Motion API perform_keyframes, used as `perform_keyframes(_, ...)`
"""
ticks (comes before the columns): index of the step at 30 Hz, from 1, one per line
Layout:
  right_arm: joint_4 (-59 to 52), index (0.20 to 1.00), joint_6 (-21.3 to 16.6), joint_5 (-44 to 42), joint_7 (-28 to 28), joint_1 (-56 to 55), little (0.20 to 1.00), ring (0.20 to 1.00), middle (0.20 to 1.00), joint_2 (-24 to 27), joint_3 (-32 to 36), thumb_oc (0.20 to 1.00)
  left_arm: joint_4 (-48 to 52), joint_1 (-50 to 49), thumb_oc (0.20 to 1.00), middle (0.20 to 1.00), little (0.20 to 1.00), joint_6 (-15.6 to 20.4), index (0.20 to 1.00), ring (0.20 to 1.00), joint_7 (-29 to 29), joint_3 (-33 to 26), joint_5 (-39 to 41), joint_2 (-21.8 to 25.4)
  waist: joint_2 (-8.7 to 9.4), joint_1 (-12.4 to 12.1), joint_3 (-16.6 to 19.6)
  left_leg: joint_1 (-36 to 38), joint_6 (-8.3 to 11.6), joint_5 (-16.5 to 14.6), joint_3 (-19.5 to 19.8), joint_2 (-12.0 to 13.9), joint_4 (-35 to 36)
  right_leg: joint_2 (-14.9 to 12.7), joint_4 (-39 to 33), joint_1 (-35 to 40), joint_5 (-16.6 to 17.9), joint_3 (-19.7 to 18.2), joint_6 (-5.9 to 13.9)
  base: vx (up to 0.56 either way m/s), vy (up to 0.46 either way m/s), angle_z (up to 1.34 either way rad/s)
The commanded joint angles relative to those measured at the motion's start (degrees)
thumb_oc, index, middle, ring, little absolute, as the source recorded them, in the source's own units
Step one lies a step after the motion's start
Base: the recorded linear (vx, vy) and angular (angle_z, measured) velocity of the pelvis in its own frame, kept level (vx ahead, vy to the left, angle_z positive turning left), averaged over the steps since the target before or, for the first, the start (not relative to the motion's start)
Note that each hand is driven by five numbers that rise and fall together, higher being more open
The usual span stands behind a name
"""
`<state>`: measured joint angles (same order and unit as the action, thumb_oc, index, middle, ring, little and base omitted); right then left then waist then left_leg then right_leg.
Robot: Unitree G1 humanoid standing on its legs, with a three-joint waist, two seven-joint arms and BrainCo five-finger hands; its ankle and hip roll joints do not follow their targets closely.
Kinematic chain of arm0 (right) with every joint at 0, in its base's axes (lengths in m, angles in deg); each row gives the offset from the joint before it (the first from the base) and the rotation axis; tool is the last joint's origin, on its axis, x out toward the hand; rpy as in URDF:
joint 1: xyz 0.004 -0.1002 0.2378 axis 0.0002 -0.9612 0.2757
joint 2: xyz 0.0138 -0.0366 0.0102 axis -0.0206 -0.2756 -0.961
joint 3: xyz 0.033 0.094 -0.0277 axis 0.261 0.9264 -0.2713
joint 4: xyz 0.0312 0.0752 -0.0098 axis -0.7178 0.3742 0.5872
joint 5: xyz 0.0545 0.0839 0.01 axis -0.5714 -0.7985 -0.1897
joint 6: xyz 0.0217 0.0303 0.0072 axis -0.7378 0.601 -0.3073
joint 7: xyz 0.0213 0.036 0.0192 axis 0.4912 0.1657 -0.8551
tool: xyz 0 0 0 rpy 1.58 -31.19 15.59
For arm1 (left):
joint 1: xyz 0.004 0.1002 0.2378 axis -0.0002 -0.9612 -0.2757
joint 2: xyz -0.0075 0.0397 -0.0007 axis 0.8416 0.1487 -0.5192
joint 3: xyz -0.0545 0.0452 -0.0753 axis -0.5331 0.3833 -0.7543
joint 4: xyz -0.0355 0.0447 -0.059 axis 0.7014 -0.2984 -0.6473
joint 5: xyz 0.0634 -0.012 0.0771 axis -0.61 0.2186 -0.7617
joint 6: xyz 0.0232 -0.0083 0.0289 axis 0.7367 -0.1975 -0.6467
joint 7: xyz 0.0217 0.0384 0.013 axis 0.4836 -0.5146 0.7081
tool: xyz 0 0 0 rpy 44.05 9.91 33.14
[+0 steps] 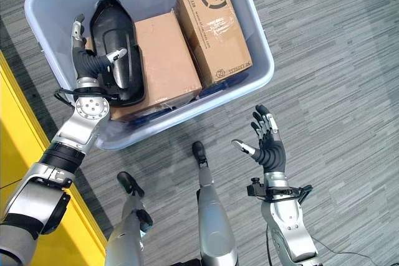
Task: Move parts from the plastic box to the shelf.
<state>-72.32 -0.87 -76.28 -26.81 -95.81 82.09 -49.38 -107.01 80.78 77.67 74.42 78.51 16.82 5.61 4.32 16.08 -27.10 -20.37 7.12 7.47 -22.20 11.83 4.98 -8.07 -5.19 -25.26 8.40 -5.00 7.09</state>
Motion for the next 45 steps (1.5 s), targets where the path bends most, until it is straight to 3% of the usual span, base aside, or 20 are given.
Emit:
perform_keyframes(1,-1.79,1.000,-2.57,-1.18,-0.04,0.86,1.000,1.000,1.000,1.14,4.88,1.000,-3.49,5.30,1.000,1.000,1.000,2.04,1.000,1.000,0.84,-3.40,0.56,4.32,0.47,0.71,-1.33,0.12,2.15,-4.87,6.68,3.84,-8.77,-1.95,10.36,1.57,-10.15,0.63,3.38,-0.02,0.003,0.06)
perform_keyframes(30,-2.55,1.000,-1.46,-1.54,-0.75,1.30,1.000,1.000,1.000,1.49,5.16,1.000,-6.57,4.97,1.000,1.000,1.000,1.28,1.000,1.000,-1.13,-4.58,4.60,2.46,2.31,0.39,-2.64,-3.65,1.56,-5.62,6.96,3.48,-10.44,-1.23,11.02,-1.33,-9.36,1.12,3.08,0.00,0.000,0.01)
perform_keyframes(45,-3.62,1.000,-0.39,-2.81,-1.69,0.31,1.000,1.000,1.000,1.63,5.54,1.000,-13.21,10.33,1.000,1.000,1.000,0.53,1.000,1.000,-3.97,-2.83,11.80,2.65,2.76,0.77,-2.66,-5.60,1.42,-5.65,7.23,3.28,-10.81,-1.07,10.78,-2.49,-9.12,1.80,3.15,0.00,0.000,0.00)
